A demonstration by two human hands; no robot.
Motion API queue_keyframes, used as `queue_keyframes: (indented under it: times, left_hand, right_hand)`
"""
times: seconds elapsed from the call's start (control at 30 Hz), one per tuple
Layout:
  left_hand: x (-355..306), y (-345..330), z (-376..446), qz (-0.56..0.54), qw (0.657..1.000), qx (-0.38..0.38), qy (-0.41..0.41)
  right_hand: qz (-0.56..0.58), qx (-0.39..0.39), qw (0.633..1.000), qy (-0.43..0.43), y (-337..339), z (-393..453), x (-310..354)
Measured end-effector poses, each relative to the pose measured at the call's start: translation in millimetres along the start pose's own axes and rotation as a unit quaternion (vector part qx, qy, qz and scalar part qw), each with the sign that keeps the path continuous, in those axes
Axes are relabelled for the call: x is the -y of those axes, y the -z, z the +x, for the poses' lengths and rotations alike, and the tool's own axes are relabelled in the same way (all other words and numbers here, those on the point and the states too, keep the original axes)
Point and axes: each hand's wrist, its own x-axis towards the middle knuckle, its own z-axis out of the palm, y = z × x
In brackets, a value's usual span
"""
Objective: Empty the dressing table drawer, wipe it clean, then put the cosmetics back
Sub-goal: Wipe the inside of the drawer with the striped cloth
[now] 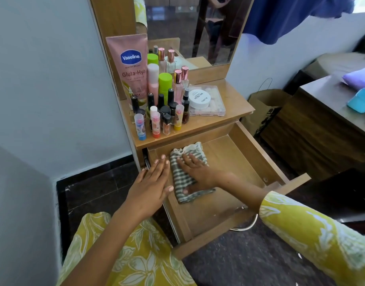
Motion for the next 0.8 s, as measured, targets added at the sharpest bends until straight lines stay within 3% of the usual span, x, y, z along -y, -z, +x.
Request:
queue_keyframes:
  times: [0.23,0.53,0.67,0.8]
  left_hand:
    - [-1.2,-0.1,-0.7,0.013,1.0,-0.003,0.001]
    - [-0.8,0.5,-0.5,0.017,1.0,0.014,0.011]
    - [-1.5,0.6,-0.7,0.015,1.0,0.017,0.012]
    - [-0.7,-0.4,0.2,0.019,1.0,0.01,0.011]
  right_hand:
    - [-0.02,0.028,0.998,0.05,-2.7,8.6,33.0]
    - [-0.092,0.059,0.994,-0.008,-42.1,-28.0,42.2]
    - [-0.086,0.053,0.994,-0.034,-35.7,-31.5,18.0]
    - [-0.082,0.075,0.987,-0.114,-15.4,-61.6,-48.4]
